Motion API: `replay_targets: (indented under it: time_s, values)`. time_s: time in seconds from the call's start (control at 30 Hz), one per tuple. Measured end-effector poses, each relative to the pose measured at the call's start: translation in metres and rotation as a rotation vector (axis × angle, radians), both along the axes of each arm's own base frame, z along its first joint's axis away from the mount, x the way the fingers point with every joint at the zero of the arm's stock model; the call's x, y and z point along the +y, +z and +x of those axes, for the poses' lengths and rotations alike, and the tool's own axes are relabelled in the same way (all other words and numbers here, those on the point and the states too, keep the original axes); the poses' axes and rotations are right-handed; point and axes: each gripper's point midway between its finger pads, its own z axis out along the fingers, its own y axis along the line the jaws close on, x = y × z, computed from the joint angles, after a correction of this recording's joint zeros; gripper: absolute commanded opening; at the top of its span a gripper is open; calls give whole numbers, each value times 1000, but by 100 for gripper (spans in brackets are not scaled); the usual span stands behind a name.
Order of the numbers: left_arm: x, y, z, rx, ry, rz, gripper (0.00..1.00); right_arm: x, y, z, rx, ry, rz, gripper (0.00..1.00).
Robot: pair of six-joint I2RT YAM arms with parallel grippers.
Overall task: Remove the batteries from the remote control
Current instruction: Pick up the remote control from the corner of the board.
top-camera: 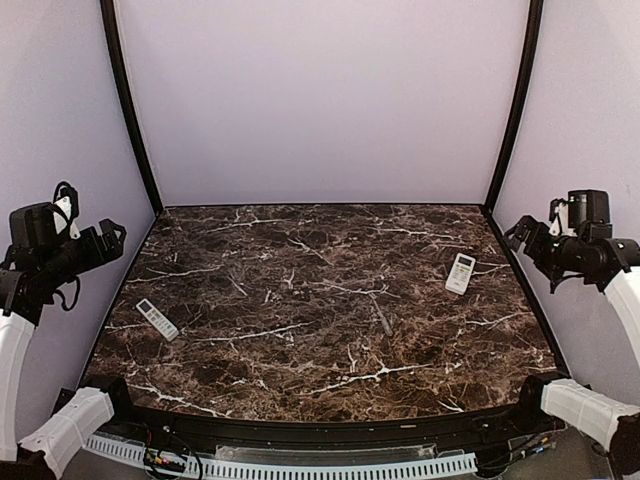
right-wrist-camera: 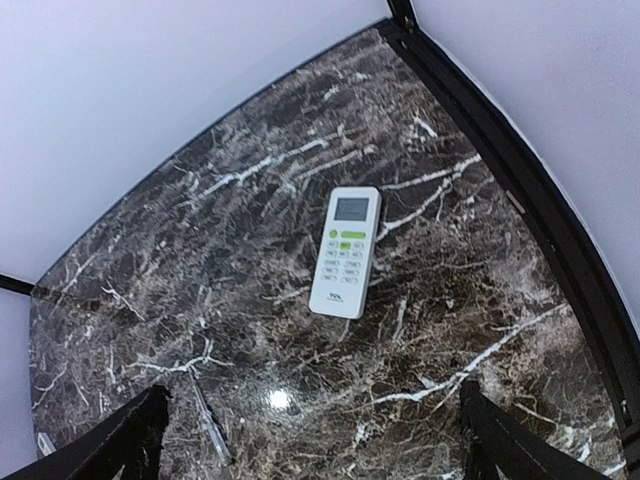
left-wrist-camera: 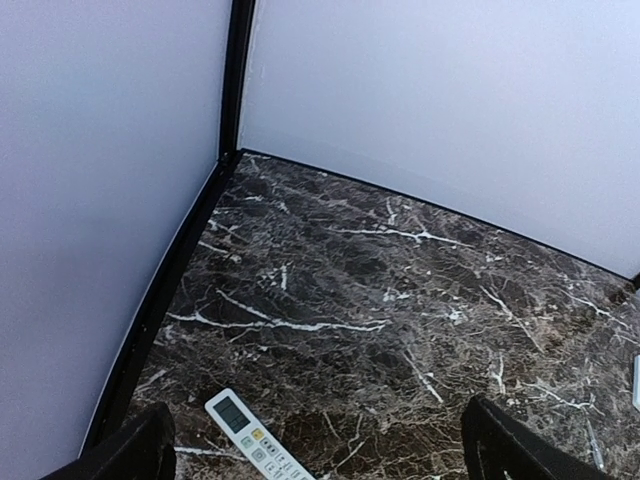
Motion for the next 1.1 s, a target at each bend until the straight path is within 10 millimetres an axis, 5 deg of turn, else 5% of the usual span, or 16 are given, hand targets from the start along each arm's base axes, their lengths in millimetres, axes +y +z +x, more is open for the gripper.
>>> replay_targets:
  time_s: [0.2,0.4,0.67,1.1]
  values:
    - [-16,2,-16,-88,-77,-38,99,11,-57,21,221,33,-40,99]
    - [-19,-16,-19,-69,-86,-59,99,18,-103,37,393,53,-86,99]
    - [-26,-11,-20,-99,-119,-74,99,23,-137,78,484,47,-147,98]
    - [-28,-12,-19,-98,-130,-79,99,42,-193,130,586,74,-198,82]
